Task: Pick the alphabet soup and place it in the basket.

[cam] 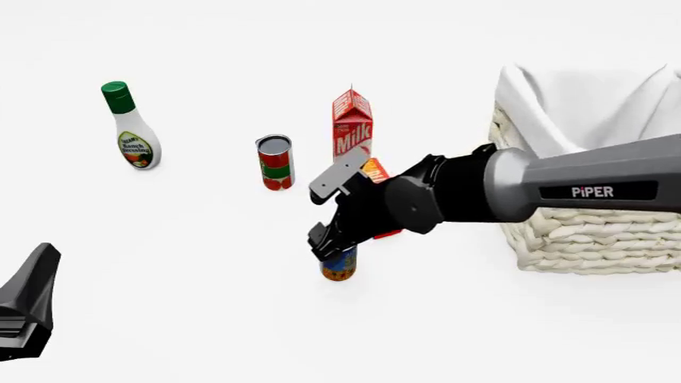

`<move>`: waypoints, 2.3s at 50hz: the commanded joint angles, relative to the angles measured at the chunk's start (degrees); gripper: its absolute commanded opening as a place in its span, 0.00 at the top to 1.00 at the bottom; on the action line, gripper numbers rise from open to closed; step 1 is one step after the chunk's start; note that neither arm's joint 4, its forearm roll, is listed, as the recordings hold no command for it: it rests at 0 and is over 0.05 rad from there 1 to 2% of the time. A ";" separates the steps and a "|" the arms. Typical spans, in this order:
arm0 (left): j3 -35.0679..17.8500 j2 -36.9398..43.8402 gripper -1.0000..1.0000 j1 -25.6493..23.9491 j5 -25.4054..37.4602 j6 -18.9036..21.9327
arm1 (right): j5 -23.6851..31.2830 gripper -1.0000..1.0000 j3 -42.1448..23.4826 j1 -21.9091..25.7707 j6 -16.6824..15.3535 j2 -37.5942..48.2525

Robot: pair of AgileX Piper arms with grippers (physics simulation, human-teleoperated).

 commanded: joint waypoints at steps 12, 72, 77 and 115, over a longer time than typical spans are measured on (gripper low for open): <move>0.00 0.00 0.00 0.00 0.00 0.00 | -1.01 0.00 0.32 0.34 0.39 1.38; 0.00 0.00 0.00 0.00 0.00 0.00 | -4.26 1.00 4.20 1.05 1.93 4.11; 0.00 0.00 0.00 0.00 0.00 0.00 | -3.66 1.00 4.31 1.10 2.01 3.32; 0.00 0.00 0.00 0.00 0.00 0.00 | 7.77 1.00 7.28 -0.39 -1.06 -20.66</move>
